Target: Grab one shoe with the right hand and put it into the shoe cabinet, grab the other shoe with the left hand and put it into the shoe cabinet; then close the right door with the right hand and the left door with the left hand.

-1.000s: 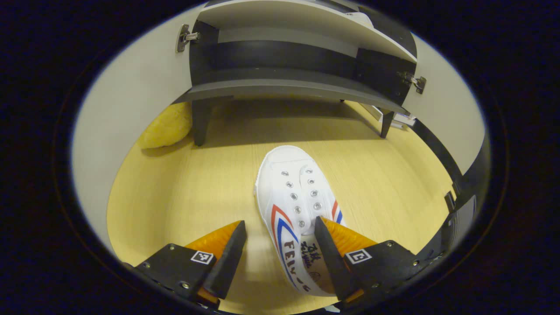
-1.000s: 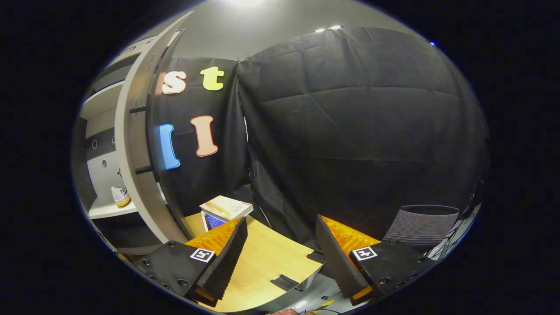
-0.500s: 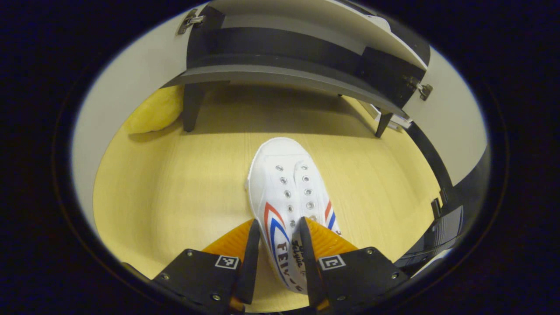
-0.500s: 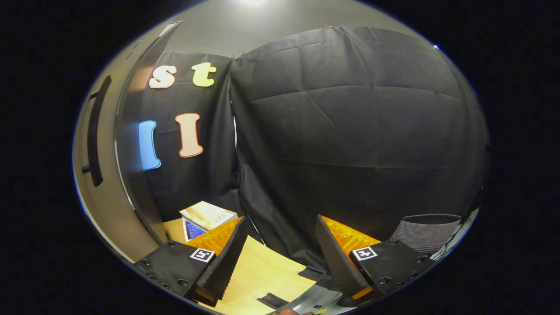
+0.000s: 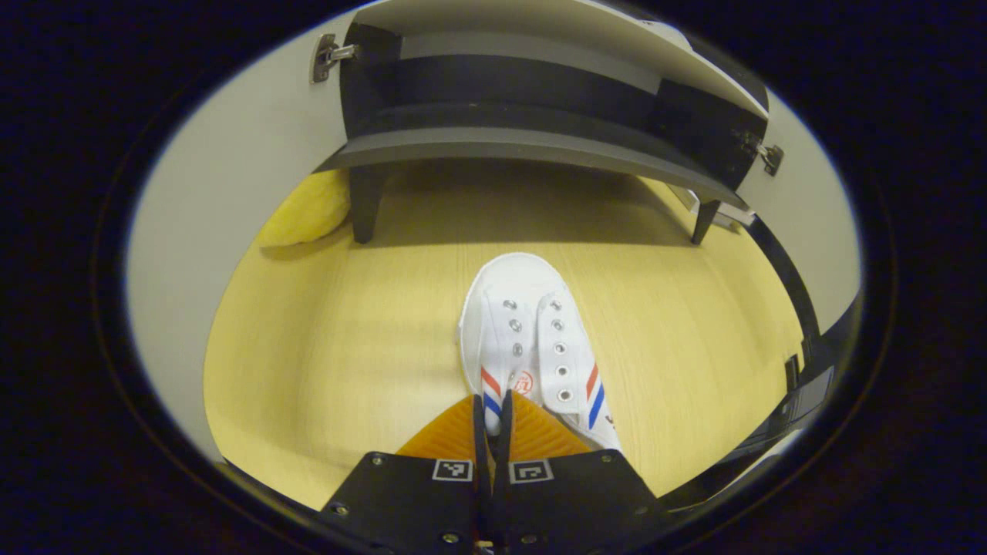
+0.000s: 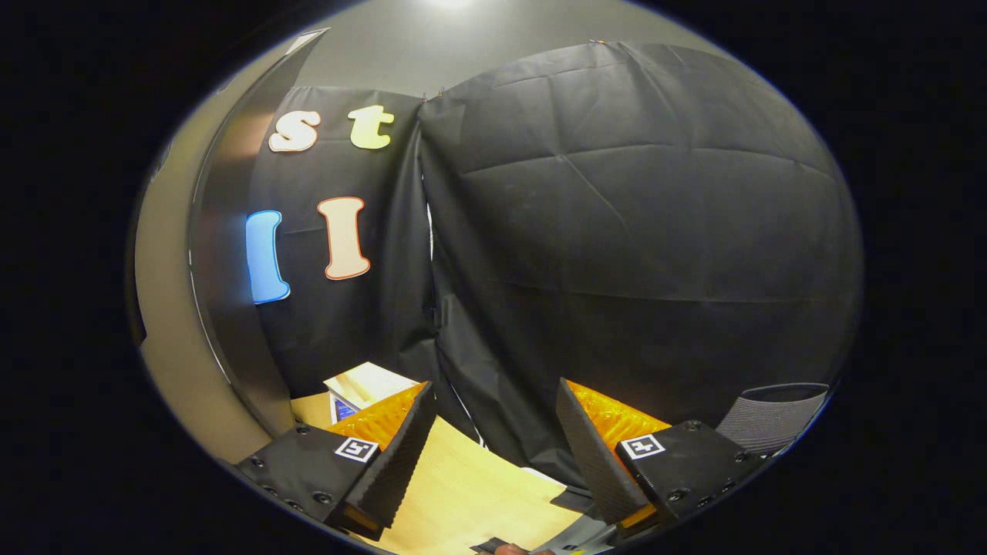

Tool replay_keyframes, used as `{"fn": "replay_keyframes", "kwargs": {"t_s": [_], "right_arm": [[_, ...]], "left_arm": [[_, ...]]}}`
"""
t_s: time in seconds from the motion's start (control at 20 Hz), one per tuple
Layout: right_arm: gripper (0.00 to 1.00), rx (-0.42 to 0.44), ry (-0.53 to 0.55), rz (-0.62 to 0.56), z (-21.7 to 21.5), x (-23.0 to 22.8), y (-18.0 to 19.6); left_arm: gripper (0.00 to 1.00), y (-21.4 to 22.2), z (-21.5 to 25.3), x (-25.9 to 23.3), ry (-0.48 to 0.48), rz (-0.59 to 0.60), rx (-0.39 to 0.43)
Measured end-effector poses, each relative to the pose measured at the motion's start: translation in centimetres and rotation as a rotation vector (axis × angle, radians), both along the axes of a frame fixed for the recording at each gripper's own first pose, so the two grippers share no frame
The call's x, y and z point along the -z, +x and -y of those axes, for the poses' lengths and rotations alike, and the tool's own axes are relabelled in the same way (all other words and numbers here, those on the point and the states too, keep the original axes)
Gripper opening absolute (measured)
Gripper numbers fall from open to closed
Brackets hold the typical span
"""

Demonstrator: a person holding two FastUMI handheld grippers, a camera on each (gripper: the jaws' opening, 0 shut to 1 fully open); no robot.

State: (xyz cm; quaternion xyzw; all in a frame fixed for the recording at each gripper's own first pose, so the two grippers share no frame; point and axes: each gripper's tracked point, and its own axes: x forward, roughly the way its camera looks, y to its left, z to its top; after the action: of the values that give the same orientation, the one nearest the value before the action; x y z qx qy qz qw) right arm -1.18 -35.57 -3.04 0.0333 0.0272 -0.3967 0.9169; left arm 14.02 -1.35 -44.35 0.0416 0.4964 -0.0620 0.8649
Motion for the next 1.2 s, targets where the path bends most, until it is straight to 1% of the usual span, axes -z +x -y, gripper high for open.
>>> {"fn": "replay_keyframes", "kwargs": {"t_s": [0.05, 0.1, 0.15, 0.3, 0.35, 0.4, 0.45, 0.55, 0.6, 0.75, 0.8, 0.95, 1.0, 1.15, 1.2], "right_arm": [[0.98, -0.006, -0.003, -0.007, 0.0, 0.1, 0.3], [0.92, -0.008, -0.007, -0.013, 0.1, 0.3, 0.5], [0.98, -0.008, -0.007, -0.017, 0.3, 0.4, 0.6], [0.98, -0.003, 0.009, -0.014, 0.7, 0.7, 0.7], [0.92, 0.000, 0.014, -0.009, 0.9, 0.6, 0.6], [0.98, 0.003, 0.018, -0.004, 1.1, 0.5, 0.5], [0.98, 0.009, 0.014, 0.002, 1.3, 0.2, 0.4], [0.98, 0.021, 0.009, 0.009, 1.6, -0.1, 0.3], [0.92, 0.023, 0.010, 0.010, 1.7, -0.1, 0.3], [0.92, 0.019, 0.020, 0.014, 1.5, -0.1, 0.4], [0.92, 0.018, 0.021, 0.014, 1.4, -0.1, 0.5], [0.92, 0.010, 0.023, 0.009, 1.1, 0.1, 0.7], [0.92, 0.007, 0.024, 0.009, 1.0, 0.0, 0.9], [0.92, 0.006, 0.025, 0.018, 1.0, -0.1, 0.9], [0.98, 0.008, 0.023, 0.019, 1.1, -0.1, 0.9]], "left_arm": [[0.00, 0.3, 0.1, -0.8, 0.013, 0.012, 0.009], [0.02, 0.6, 0.3, -1.5, 0.016, 0.020, 0.006], [0.02, 0.1, 0.2, -2.0, 0.007, 0.022, 0.002], [0.02, 1.1, -0.2, -2.7, -0.053, 0.054, 0.009], [0.02, 1.0, -0.4, -2.8, -0.070, 0.063, 0.023], [0.02, 1.2, -0.6, -3.7, -0.084, 0.071, 0.033], [0.02, 1.5, -0.7, -4.2, -0.099, 0.087, 0.054], [0.02, 1.4, -0.8, -4.7, -0.126, 0.131, 0.107], [0.02, 1.6, -0.8, -4.7, -0.134, 0.156, 0.137], [0.02, 1.7, -0.4, -4.6, -0.156, 0.232, 0.194], [0.00, 1.8, -0.4, -4.9, -0.170, 0.261, 0.208], [0.02, 1.7, -0.7, -5.1, -0.203, 0.348, 0.231], [0.00, 1.9, -0.7, -5.1, -0.203, 0.373, 0.239], [0.02, 2.0, -0.7, -5.6, -0.189, 0.442, 0.261], [0.01, 2.3, -0.7, -5.7, -0.190, 0.471, 0.267]]}}
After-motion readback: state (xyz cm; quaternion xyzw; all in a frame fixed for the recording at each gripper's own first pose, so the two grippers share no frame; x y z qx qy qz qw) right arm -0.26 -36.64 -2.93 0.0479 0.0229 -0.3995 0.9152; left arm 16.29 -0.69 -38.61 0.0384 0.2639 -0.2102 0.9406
